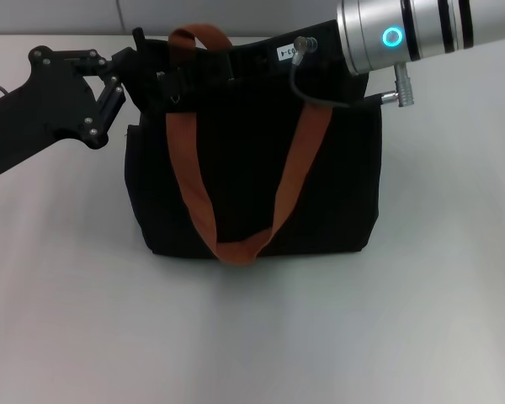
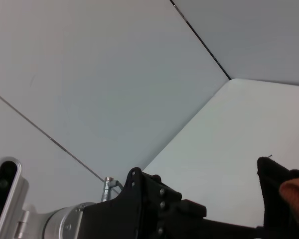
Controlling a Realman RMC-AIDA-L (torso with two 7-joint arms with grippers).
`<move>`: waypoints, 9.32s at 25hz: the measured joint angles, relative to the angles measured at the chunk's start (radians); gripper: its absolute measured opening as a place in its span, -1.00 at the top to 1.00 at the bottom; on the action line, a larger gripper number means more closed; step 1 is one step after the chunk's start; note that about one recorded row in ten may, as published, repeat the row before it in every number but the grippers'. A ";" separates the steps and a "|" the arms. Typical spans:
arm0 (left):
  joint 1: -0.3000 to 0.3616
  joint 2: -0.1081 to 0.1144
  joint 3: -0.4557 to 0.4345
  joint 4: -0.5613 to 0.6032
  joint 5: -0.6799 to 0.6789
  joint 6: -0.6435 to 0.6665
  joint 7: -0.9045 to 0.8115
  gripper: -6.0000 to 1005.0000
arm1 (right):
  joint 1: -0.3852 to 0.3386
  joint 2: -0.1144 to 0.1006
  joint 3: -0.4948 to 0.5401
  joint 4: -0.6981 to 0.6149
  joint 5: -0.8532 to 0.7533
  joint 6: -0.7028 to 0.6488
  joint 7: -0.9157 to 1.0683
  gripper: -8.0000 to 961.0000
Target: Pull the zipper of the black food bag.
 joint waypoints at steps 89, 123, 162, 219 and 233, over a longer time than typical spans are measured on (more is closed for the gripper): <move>0.000 -0.001 -0.009 -0.009 -0.029 0.054 -0.017 0.89 | -0.053 0.004 -0.084 -0.142 -0.057 0.038 0.112 0.98; -0.004 -0.003 -0.009 -0.009 -0.039 0.057 -0.020 0.88 | -0.108 0.005 -0.106 -0.246 -0.045 0.013 0.140 0.80; -0.001 -0.003 -0.008 -0.011 -0.051 0.067 -0.021 0.87 | -0.095 0.001 -0.143 -0.233 -0.026 -0.001 0.145 0.55; 0.005 -0.003 -0.003 -0.018 -0.060 0.103 -0.026 0.86 | -0.073 0.006 -0.250 -0.234 0.022 0.061 0.137 0.56; 0.007 -0.001 -0.009 -0.021 -0.073 0.102 -0.026 0.85 | -0.079 0.007 -0.234 -0.246 0.048 0.013 0.143 0.57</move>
